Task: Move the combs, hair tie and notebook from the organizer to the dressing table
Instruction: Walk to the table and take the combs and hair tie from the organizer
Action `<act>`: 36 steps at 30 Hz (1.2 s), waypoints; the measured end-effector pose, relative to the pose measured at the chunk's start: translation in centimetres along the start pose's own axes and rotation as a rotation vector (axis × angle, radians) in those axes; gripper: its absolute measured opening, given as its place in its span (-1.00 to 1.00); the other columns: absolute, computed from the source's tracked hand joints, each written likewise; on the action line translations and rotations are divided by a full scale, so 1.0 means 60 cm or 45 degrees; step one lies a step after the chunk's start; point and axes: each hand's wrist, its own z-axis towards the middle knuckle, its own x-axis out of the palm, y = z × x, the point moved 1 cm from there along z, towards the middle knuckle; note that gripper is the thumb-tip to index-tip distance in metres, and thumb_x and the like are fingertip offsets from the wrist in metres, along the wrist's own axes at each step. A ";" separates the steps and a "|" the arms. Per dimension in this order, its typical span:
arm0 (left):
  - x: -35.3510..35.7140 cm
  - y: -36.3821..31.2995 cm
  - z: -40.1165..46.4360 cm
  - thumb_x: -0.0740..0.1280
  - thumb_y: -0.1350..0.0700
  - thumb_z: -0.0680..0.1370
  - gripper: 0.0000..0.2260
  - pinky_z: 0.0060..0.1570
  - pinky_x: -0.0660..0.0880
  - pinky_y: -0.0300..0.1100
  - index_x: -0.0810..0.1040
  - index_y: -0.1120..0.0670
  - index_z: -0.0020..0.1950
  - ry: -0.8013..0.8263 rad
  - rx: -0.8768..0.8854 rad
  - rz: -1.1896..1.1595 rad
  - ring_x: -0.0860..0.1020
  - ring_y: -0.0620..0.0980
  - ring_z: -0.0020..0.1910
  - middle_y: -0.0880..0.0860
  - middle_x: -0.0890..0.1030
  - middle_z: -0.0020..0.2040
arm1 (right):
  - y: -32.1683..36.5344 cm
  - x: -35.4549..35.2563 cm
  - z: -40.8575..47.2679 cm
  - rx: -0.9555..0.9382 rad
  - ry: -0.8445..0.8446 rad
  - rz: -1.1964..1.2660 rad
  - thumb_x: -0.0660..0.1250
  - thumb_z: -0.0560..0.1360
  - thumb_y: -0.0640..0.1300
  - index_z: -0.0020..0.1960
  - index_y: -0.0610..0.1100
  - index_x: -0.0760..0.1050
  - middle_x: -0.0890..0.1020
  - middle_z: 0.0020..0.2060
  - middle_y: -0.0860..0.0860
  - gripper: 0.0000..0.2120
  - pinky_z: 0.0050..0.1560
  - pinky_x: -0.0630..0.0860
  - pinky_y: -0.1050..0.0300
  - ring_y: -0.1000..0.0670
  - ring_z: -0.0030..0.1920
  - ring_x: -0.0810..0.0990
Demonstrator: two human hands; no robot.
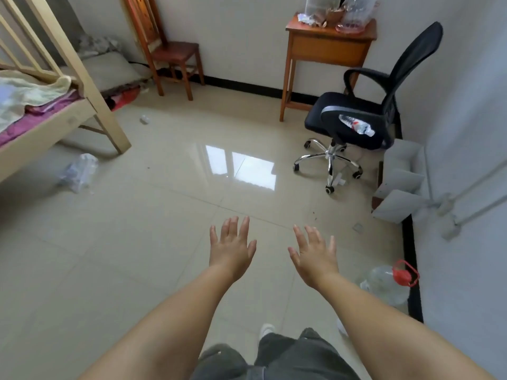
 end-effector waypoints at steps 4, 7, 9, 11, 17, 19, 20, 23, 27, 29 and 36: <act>-0.043 0.035 0.155 -0.08 -0.11 0.59 -0.47 0.45 -0.16 0.19 -0.19 0.00 0.50 0.002 -0.065 0.007 -0.05 0.06 0.52 0.08 0.00 0.54 | 0.032 -0.054 0.182 -0.052 0.006 0.032 -0.10 0.57 0.14 0.50 0.08 -0.14 0.06 0.53 -0.04 -0.46 0.45 -0.14 -0.26 -0.05 0.52 -0.03; -0.059 0.075 0.286 -0.09 -0.12 0.59 -0.47 0.45 -0.16 0.20 -0.19 -0.01 0.50 0.046 -0.141 0.018 -0.06 0.07 0.52 0.09 -0.01 0.55 | 0.068 -0.078 0.326 -0.122 0.016 0.043 -0.11 0.57 0.15 0.50 0.10 -0.15 0.04 0.53 -0.03 -0.46 0.45 -0.13 -0.26 -0.04 0.52 -0.04; -0.071 0.094 0.387 -0.09 -0.12 0.58 -0.46 0.44 -0.16 0.21 -0.20 -0.01 0.50 0.042 -0.096 0.055 -0.06 0.08 0.52 0.09 -0.02 0.55 | 0.084 -0.095 0.429 -0.128 -0.009 0.045 -0.10 0.57 0.15 0.50 0.09 -0.14 0.04 0.53 -0.03 -0.46 0.45 -0.13 -0.27 -0.04 0.52 -0.03; -0.093 0.109 0.494 -0.11 -0.13 0.58 -0.46 0.44 -0.17 0.21 -0.22 0.00 0.50 0.023 -0.019 0.099 -0.08 0.08 0.52 0.09 -0.04 0.55 | 0.097 -0.120 0.533 -0.091 -0.031 0.044 -0.09 0.57 0.15 0.50 0.08 -0.12 0.04 0.53 -0.04 -0.46 0.45 -0.13 -0.27 -0.05 0.52 -0.03; -0.202 0.137 0.823 -0.12 -0.12 0.59 -0.46 0.44 -0.20 0.20 -0.20 0.01 0.50 -0.034 0.158 0.189 -0.08 0.06 0.53 0.10 -0.04 0.55 | 0.114 -0.230 0.802 0.048 -0.107 0.109 -0.06 0.57 0.13 0.50 0.06 -0.08 0.06 0.53 -0.03 -0.47 0.45 -0.09 -0.25 -0.04 0.52 -0.01; -0.226 0.127 0.921 -0.12 -0.12 0.59 -0.47 0.44 -0.20 0.19 -0.20 0.01 0.50 -0.023 0.197 0.190 -0.08 0.06 0.53 0.10 -0.03 0.55 | 0.103 -0.263 0.879 0.077 -0.126 0.107 -0.06 0.57 0.13 0.50 0.06 -0.07 0.05 0.53 -0.03 -0.47 0.45 -0.10 -0.25 -0.04 0.51 -0.01; -0.231 0.117 0.969 -0.12 -0.12 0.59 -0.47 0.44 -0.20 0.19 -0.19 0.01 0.50 -0.032 0.227 0.195 -0.08 0.06 0.53 0.10 -0.03 0.55 | 0.092 -0.275 0.920 0.092 -0.147 0.102 -0.06 0.57 0.13 0.51 0.06 -0.07 0.05 0.53 -0.03 -0.46 0.45 -0.10 -0.26 -0.04 0.51 -0.01; -0.240 0.076 1.119 -0.12 -0.13 0.59 -0.47 0.44 -0.21 0.18 -0.19 0.00 0.50 -0.013 0.334 0.218 -0.08 0.05 0.53 0.09 -0.03 0.56 | 0.045 -0.311 1.055 0.184 -0.183 0.102 -0.05 0.57 0.13 0.50 0.06 -0.06 0.08 0.52 -0.04 -0.47 0.44 -0.07 -0.28 -0.05 0.51 0.03; -0.258 0.011 1.327 -0.11 -0.12 0.59 -0.47 0.44 -0.20 0.18 -0.16 0.01 0.50 -0.053 0.372 0.194 -0.07 0.05 0.53 0.10 0.01 0.55 | -0.027 -0.360 1.250 0.255 -0.217 0.123 -0.06 0.57 0.14 0.50 0.07 -0.08 0.07 0.52 -0.06 -0.47 0.45 -0.07 -0.27 -0.07 0.51 0.02; -0.274 -0.018 1.422 -0.10 -0.12 0.59 -0.47 0.44 -0.19 0.18 -0.15 0.00 0.50 -0.052 0.357 0.171 -0.06 0.05 0.53 0.09 0.02 0.55 | -0.060 -0.389 1.336 0.243 -0.214 0.115 -0.08 0.57 0.15 0.50 0.08 -0.10 0.06 0.53 -0.05 -0.46 0.45 -0.08 -0.26 -0.06 0.52 -0.01; -0.333 -0.080 1.708 -0.11 -0.15 0.58 -0.47 0.46 -0.16 0.16 -0.15 -0.02 0.51 -0.042 0.347 0.147 -0.05 0.04 0.53 0.08 0.01 0.55 | -0.137 -0.494 1.615 0.238 -0.165 0.071 -0.10 0.57 0.16 0.50 0.09 -0.14 0.03 0.54 -0.04 -0.46 0.46 -0.12 -0.25 -0.06 0.52 -0.04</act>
